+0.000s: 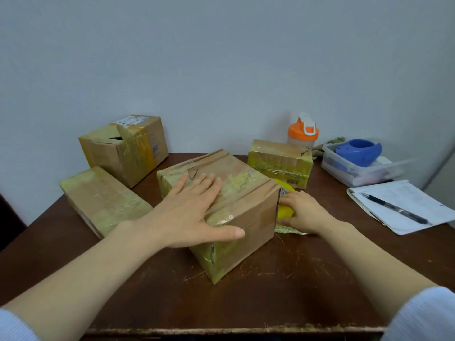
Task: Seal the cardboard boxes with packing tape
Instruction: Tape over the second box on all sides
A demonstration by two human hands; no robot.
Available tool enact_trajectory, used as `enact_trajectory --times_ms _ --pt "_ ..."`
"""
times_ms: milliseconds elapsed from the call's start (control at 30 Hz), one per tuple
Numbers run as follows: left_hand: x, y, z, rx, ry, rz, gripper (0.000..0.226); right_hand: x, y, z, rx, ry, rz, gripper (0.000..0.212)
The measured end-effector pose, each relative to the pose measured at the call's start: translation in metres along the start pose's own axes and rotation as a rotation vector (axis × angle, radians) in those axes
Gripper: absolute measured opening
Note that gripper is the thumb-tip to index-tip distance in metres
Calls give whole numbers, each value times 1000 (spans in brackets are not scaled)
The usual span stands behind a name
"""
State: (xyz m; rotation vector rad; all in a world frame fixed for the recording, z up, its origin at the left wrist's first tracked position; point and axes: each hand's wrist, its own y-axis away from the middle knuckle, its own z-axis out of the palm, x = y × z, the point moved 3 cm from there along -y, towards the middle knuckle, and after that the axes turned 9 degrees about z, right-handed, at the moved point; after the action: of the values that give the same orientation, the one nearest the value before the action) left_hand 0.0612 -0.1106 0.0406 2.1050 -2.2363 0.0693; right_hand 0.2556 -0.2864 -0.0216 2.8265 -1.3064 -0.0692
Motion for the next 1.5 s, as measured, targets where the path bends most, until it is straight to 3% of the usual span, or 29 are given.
enact_trajectory --times_ms 200,267,433,500,567,667,733,833,933,1033,1167,1300,1367,1500 --pt "-1 1 0 24 10 -26 104 1 -11 1 44 -92 59 38" --pt "0 0 0 52 9 -26 102 5 -10 -10 149 -277 148 27" --pt "2 -7 1 96 17 -43 109 35 9 -41 247 -942 394 39" --pt "3 -11 2 104 13 -57 109 43 22 -44 275 -1120 480 33" --pt "4 -15 3 100 6 -71 109 45 33 -41 241 -1279 558 29" --pt "5 -19 3 93 -10 -90 104 40 46 -32 28 -1518 681 45" --pt "5 -18 2 90 -15 -99 102 35 50 -29 -84 -1558 722 46" --pt "7 -17 1 85 -4 -103 102 35 49 -27 -102 -1553 748 41" --pt "9 -18 1 85 5 -114 101 38 41 -27 -64 -1542 780 47" --pt "14 -19 1 91 8 -146 96 38 28 -27 85 -1506 778 57" --pt "31 -24 0 69 145 -143 107 33 20 -28 265 -1442 721 39" --pt "20 -8 -14 -64 429 22 103 39 26 -31 319 -1633 634 17" --pt "17 -3 -18 -63 287 113 87 43 33 -35 347 -1761 640 18" --pt "57 -10 -7 138 -94 142 77 42 45 -52 447 -1906 559 4"
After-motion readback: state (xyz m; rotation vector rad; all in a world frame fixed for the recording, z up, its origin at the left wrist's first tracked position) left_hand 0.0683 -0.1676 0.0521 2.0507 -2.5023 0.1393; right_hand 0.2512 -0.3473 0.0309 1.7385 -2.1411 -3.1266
